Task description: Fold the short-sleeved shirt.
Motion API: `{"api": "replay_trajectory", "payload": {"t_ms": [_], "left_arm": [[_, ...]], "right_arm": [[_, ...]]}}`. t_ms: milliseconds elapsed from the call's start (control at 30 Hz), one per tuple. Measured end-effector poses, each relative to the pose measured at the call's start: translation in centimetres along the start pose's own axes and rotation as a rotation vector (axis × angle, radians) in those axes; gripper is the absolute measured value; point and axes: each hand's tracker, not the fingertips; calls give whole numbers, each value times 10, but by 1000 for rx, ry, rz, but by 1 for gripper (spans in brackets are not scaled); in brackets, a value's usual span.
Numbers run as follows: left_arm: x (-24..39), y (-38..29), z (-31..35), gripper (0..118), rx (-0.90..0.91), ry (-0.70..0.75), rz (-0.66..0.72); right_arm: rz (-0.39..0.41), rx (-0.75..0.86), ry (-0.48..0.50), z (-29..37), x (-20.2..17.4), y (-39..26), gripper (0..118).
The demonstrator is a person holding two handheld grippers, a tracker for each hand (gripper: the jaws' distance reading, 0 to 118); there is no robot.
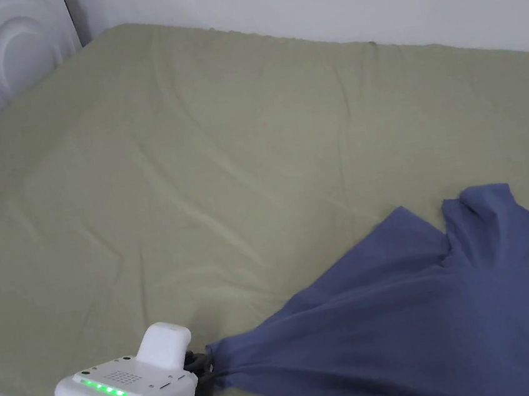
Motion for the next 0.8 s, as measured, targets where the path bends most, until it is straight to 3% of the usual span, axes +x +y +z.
{"api": "replay_trajectory", "payload": {"t_ms": [200,500,533,567,600,633,800], "left_arm": [[20,4,62,5,86,-22,34],[20,0,32,5,94,-17,34],[21,1,32,5,98,-21,48],[21,1,32,5,103,-25,53],[21,2,32,5,98,-34,53],[24,7,33,5,95,-30,49],[28,16,29,5,72,-14,39]], "right_arm": [[98,-54,-29,-34,19,22,0],[307,-159,-94,-201,78,94,4],[304,-159,-89,-220,86,101,14],[299,-167,-84,-244,97,109,36],[282,-204,-74,-269,106,117,85],[264,-267,-69,-292,113,124,114],[223,-382,-121,-382,135,137,118]]}}
